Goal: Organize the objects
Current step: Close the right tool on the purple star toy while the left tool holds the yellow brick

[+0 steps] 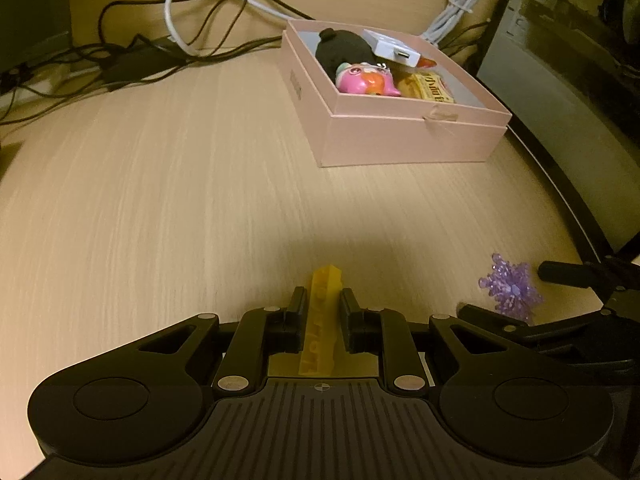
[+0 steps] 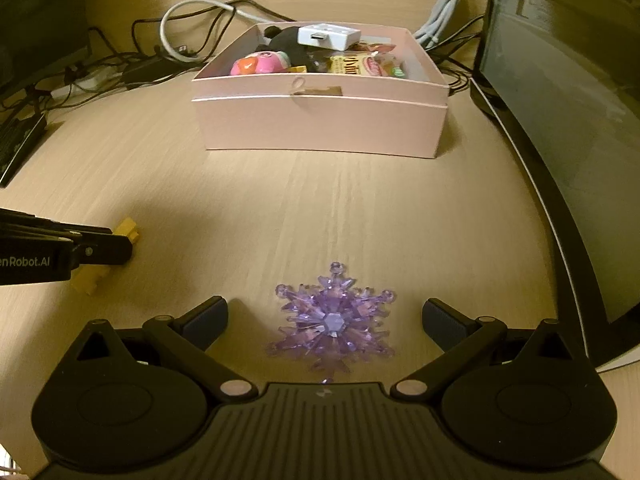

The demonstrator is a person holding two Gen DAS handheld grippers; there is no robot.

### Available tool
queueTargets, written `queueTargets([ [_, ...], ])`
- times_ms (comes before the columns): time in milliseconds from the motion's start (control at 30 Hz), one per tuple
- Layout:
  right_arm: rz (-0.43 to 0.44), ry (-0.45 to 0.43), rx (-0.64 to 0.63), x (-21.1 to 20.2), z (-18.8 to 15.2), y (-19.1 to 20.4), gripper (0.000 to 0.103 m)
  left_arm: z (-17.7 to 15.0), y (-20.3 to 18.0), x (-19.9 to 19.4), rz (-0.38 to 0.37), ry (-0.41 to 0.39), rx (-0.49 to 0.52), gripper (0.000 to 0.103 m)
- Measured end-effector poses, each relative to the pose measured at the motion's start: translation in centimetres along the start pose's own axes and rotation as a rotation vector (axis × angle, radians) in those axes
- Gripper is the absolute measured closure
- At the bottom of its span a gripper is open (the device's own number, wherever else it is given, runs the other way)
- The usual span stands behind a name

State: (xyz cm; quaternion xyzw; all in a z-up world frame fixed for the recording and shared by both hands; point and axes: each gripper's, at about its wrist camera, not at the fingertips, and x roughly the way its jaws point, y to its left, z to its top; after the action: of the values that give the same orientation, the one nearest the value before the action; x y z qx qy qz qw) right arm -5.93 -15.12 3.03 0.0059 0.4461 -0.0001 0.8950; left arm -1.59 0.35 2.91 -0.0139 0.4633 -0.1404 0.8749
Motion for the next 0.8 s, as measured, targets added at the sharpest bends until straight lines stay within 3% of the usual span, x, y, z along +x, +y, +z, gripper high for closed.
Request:
queueTargets([
  [633,0.032,0.019,-0.04,0.0,0.3,0.7,0.0,-0.2,0.8,-0.3,-0.029,0.005,-0.049,0.082],
  [800,0.042,0.007,-0.058,-0.3,0.4,1.3,0.009,-0.6,0.9,-0.7,-0.041,0.021,-0.04,0.082],
])
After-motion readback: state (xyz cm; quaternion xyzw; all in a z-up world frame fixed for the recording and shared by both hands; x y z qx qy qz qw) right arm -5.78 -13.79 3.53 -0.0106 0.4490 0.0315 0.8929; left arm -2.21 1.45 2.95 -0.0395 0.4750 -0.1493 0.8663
